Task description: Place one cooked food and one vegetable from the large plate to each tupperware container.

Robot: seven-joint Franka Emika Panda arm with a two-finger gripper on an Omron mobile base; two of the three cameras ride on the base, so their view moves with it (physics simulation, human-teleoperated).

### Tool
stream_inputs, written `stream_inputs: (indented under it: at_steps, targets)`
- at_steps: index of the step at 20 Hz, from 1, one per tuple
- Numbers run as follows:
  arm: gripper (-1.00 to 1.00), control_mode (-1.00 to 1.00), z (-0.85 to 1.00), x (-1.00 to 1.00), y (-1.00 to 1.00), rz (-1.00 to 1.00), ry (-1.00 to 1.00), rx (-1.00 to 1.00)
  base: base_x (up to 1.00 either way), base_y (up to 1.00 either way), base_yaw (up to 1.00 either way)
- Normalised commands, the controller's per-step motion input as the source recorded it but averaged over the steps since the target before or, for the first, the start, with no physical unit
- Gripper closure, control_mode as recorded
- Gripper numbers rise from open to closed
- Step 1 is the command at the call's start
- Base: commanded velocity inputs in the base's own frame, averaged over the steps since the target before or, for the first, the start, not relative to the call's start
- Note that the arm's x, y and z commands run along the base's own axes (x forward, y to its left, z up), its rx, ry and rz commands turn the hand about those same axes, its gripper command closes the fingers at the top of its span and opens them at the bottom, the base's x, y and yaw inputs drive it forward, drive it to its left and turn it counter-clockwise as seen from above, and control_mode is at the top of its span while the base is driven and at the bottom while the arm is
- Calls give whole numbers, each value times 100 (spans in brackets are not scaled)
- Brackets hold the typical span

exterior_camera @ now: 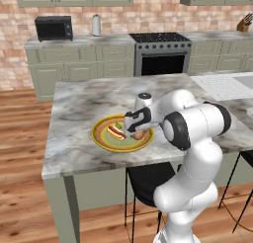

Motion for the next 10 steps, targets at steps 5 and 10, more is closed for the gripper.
stream_inputs:
  at_steps: [5,10]
  targets:
    - [-100,-100,-9,0,0,0,0,0,0,0,0]
    - [100,-100,-3,0,0,0,0,0,0,0,0]
